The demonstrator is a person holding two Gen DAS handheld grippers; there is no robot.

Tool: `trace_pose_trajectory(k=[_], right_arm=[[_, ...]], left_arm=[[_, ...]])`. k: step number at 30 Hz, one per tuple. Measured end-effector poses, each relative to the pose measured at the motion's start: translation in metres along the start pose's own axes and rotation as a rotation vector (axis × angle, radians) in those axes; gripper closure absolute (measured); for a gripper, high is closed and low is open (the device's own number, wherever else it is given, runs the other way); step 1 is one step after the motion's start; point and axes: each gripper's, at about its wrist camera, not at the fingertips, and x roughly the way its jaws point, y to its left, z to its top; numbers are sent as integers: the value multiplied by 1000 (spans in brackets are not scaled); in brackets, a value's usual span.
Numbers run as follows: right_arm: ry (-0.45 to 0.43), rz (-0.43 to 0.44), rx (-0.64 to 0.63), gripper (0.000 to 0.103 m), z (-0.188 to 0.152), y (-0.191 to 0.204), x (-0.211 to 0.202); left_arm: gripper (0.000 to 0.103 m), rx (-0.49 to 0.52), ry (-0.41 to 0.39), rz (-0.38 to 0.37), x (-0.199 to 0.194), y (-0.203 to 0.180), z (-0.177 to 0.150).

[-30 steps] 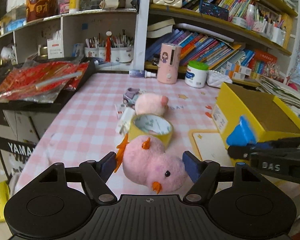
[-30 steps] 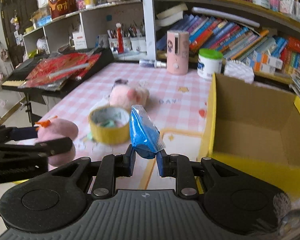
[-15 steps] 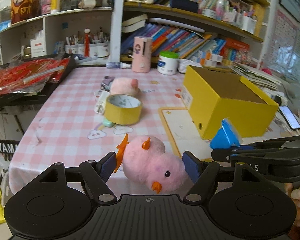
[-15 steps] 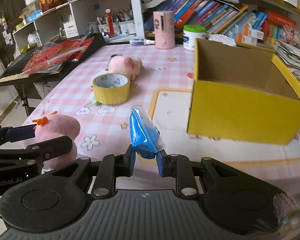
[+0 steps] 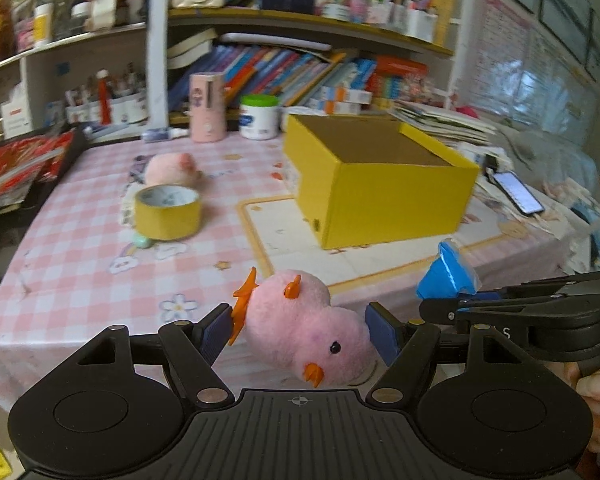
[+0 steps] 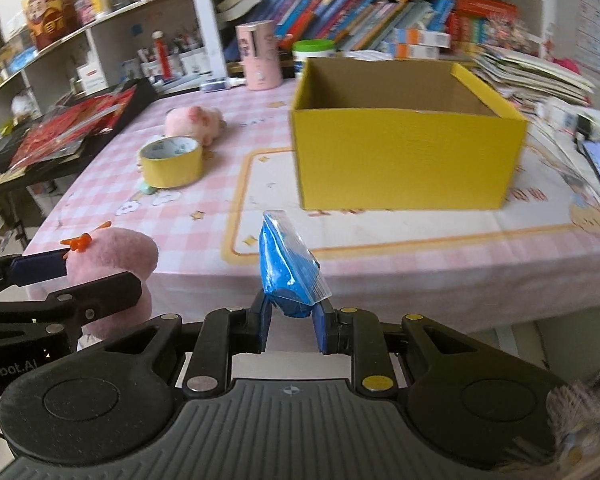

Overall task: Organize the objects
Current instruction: 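Carry the blue packet and pink chick over the yellow box with both grippers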

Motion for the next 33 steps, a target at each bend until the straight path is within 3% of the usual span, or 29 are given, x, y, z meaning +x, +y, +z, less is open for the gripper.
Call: trace_pose_trajectory(k=[21, 33], right_arm=[[-24, -133, 150, 82, -13, -52, -27], [-22, -136, 144, 82, 3, -71, -18]], left_arm=[[30, 144, -17, -151, 17, -53, 16], [30, 154, -40, -157, 30, -64, 31]])
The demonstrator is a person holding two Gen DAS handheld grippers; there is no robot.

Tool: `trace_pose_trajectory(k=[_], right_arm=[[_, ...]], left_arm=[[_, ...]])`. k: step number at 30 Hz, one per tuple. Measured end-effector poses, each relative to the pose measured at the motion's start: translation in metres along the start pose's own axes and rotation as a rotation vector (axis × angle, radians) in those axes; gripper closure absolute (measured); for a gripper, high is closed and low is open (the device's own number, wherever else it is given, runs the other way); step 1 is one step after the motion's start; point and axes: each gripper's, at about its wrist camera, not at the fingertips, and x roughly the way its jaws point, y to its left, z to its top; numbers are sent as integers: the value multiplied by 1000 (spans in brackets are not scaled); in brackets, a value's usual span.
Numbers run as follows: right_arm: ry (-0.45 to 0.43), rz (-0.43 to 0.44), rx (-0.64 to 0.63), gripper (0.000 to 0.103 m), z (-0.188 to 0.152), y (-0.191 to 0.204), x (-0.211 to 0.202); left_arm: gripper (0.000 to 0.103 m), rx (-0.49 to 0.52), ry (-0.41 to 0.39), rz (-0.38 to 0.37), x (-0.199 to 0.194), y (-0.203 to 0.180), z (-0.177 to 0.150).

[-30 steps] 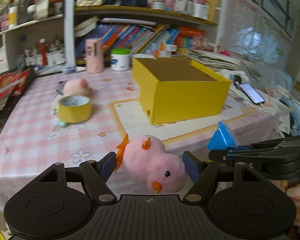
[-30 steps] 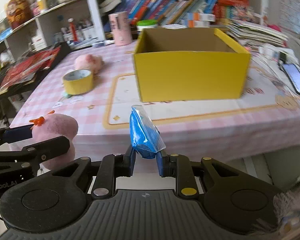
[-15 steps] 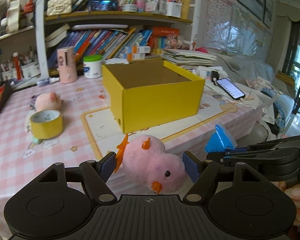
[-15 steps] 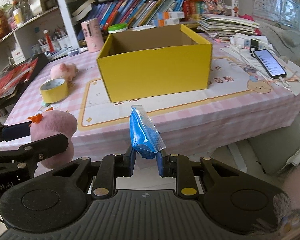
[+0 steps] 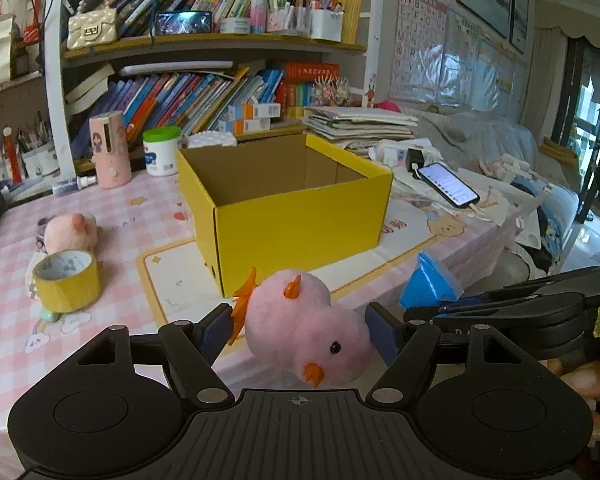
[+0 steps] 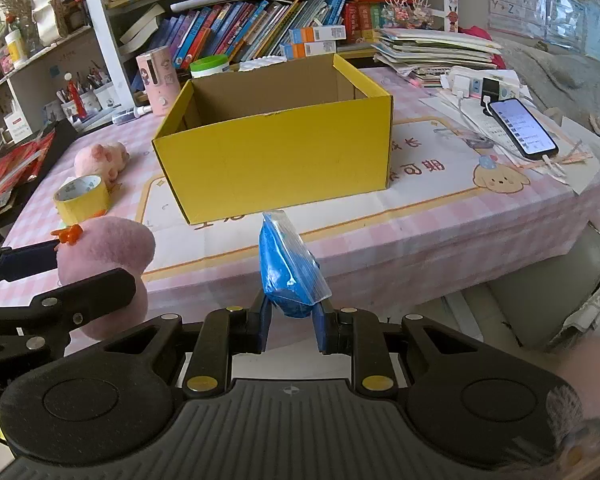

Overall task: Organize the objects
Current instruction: 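Carry the blue packet and pink chick over the yellow box with both grippers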

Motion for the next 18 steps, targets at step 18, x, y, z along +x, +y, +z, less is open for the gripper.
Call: trace_pose_trajectory(k=[18], right_arm=[[-80, 16, -53, 83, 63, -22, 26]], left_arm=[[30, 4, -106, 17, 37, -1, 56]])
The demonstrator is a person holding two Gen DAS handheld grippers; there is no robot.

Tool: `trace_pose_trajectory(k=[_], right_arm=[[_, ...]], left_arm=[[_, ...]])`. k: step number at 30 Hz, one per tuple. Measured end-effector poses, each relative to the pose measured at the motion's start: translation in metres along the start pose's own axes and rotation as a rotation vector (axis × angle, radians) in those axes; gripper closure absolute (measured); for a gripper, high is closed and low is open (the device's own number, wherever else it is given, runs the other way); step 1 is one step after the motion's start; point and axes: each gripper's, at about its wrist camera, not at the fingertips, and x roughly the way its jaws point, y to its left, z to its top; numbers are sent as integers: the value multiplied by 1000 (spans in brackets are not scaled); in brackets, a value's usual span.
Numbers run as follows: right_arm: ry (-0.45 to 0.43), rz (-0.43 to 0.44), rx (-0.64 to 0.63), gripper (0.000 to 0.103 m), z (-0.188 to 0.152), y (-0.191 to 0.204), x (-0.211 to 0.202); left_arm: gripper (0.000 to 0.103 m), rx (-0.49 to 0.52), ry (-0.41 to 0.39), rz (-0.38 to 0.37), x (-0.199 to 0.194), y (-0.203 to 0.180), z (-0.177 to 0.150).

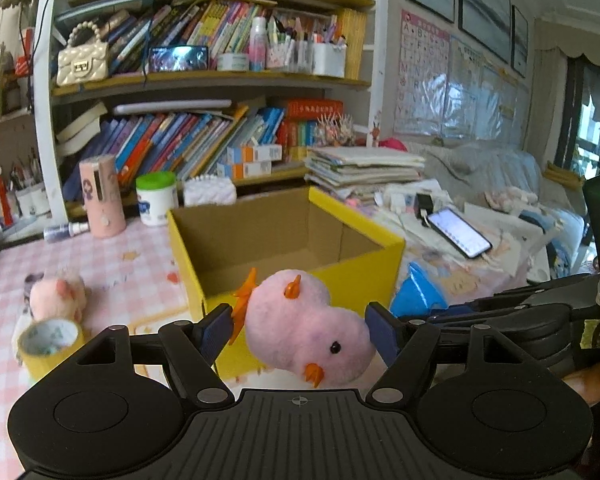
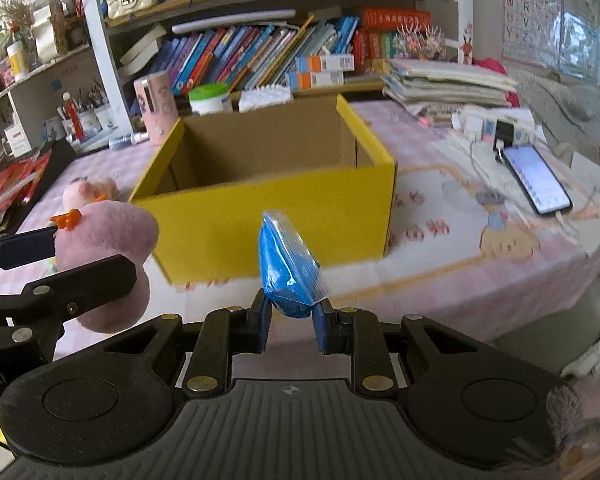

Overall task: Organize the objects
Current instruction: 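Carry the blue packet and pink chick over the yellow box with both grippers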

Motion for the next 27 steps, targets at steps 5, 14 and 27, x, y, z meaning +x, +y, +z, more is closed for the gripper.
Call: trace_pose_trajectory(k=[5, 14, 27], right_arm=[[-55, 12, -36, 83, 33, -11, 13], [-100, 56, -139, 83, 91, -26, 58], [57, 82, -319, 83, 134, -27, 171]], left_arm=[[30, -4, -35, 20, 22, 1, 20], [30, -23, -10, 82, 78, 5, 43], [30, -24, 150, 174, 161, 24, 50]])
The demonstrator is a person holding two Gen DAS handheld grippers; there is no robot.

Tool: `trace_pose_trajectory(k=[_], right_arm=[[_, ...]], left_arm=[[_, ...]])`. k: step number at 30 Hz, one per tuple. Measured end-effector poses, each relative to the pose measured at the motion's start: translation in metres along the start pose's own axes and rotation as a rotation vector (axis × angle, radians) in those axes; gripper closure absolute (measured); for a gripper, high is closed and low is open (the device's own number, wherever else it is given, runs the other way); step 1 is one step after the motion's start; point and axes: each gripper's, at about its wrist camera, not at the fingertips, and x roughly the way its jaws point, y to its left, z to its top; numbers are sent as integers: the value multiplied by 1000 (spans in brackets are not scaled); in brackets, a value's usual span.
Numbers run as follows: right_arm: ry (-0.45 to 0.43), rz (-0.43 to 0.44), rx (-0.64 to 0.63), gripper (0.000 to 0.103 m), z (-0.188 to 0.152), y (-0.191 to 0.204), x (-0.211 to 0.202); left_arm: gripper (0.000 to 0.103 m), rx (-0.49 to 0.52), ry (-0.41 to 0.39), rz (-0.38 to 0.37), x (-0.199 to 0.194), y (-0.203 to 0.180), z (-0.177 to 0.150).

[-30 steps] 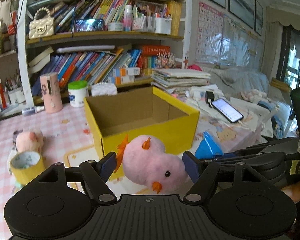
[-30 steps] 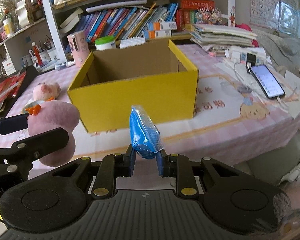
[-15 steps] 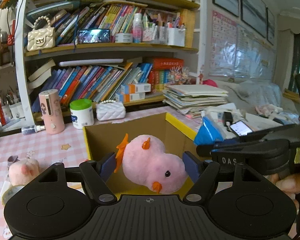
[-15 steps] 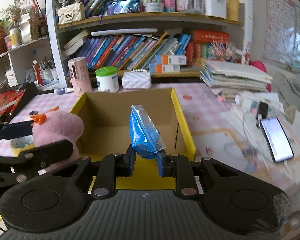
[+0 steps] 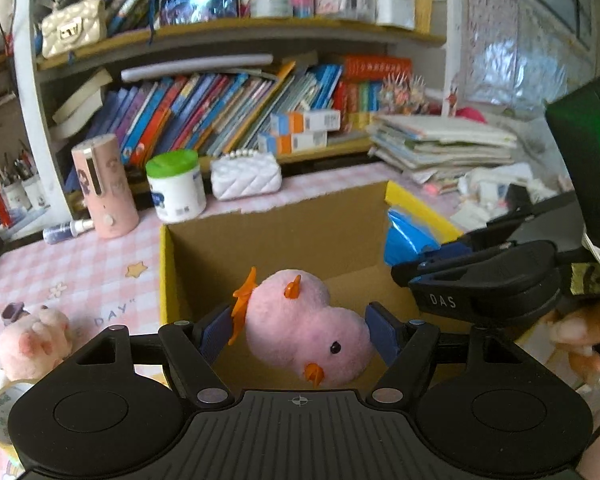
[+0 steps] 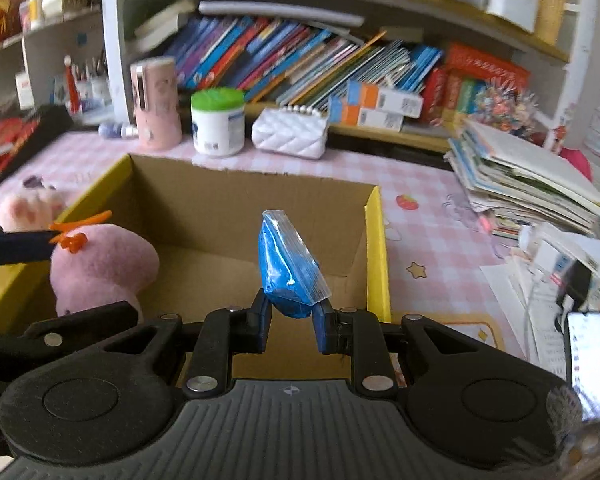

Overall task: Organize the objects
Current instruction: 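Open both grippers to drop the packet and chick into the box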

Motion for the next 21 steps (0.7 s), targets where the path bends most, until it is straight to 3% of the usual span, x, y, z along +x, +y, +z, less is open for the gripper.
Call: trace_pose_trajectory(k=[5, 10, 21], right_arm=[[56, 15, -82, 83, 6, -1, 25], [86, -22, -205, 83, 10, 5, 40], [137, 14, -318, 83, 12, 14, 52]], left_arm=[[30, 21, 61, 19, 20, -2, -1], [30, 29, 110, 25, 35, -3, -2], [28, 68, 118, 41, 37, -8, -2]])
